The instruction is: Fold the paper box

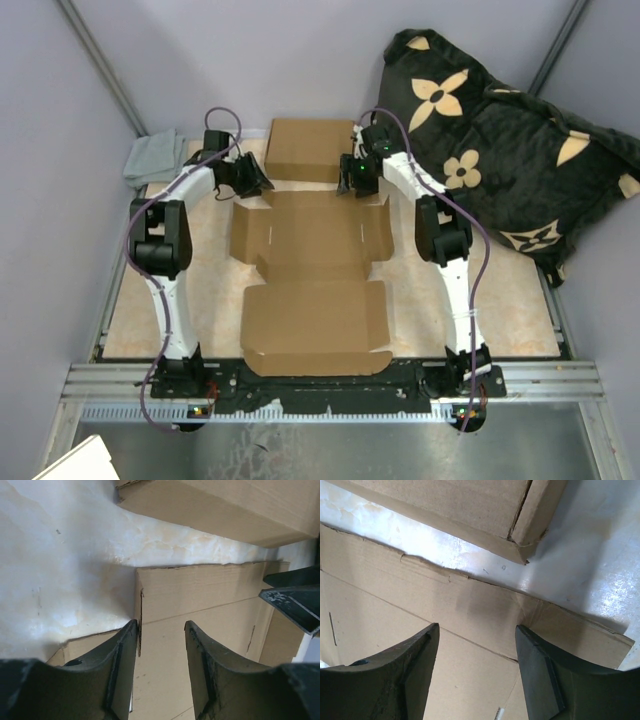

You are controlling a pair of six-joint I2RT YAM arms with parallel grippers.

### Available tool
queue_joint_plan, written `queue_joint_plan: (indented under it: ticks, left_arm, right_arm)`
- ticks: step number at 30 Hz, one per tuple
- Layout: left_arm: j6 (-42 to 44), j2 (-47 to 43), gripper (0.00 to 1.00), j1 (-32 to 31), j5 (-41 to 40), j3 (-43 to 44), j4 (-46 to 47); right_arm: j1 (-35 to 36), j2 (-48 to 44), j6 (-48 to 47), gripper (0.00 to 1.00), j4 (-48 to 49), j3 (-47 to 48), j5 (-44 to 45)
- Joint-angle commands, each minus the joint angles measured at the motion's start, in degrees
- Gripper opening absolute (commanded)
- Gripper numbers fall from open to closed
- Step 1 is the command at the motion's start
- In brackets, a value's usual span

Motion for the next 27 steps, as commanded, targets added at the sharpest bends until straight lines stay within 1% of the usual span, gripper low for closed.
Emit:
queue_joint_plan:
  ticks: [1,4,5,7,8,9,11,16,27]
  left_arm:
    - [0.72,2.41,0.48,-0.36,-2.17,2.3,-2.44]
    - [2.02,2.59,0.41,-0.4,-4.95,3.06,-4.21]
    - [2.43,2.74,0.36,-0.44,-5.59,3.28,-4.72]
    - [3.07,2.73,0.19,-0.4,-6.33,3.69,-5.31]
    - [3.28,2.5,0.07,-0.36,-6.69,3.66,-5.53]
    - [3.44,2.01,0.01,-0.4,-6.99,3.4,-5.57]
    - [3.87,0.3,0.0,-0.36,-7.43,1.79,-4.43]
    - [4.23,-5.61,0.0,-0.39,-7.56,-4.73,1.27]
    - [4.95,-5.41,0.0,-0.35,-5.83,-5.3,0.09]
  right_arm:
    - [0.57,-4.29,-0.21,0.63,-0.22,0.78,1.17]
    - [0.63,-5.06,0.2,0.63,-1.43,1.19,4.81]
    - [0.67,-5.41,0.38,0.63,-1.76,1.15,6.48]
    - [0.56,-6.17,1.06,0.64,-2.27,1.08,9.82]
    - [0.49,-6.54,1.33,0.65,-2.54,0.91,11.36]
    - [0.4,-6.97,1.63,0.66,-2.73,0.65,12.97]
    - [-0.17,-8.03,2.32,0.68,-2.4,-0.34,14.73]
    - [-1.88,-10.37,3.03,0.69,-0.86,-3.17,15.65]
    - [-2.48,-4.91,1.72,0.69,-3.1,0.16,13.1]
